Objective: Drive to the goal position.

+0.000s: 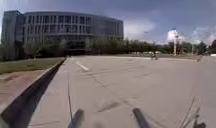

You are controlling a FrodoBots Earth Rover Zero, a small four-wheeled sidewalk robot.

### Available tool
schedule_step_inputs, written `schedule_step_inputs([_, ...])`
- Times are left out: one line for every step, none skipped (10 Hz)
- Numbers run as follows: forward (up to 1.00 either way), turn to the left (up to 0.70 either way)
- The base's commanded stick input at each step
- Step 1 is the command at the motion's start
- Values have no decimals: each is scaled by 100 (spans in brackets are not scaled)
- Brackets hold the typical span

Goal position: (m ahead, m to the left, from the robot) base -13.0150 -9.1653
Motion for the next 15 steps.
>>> schedule_step_inputs([100,-2])
schedule_step_inputs([100,-2])
schedule_step_inputs([100,-2])
schedule_step_inputs([100,-2])
schedule_step_inputs([100,-2])
schedule_step_inputs([100,-2])
schedule_step_inputs([100,-2])
schedule_step_inputs([100,-2])
schedule_step_inputs([100,-2])
schedule_step_inputs([100,-2])
schedule_step_inputs([100,-2])
schedule_step_inputs([100,-2])
schedule_step_inputs([100,-2])
schedule_step_inputs([100,13])
schedule_step_inputs([100,38])
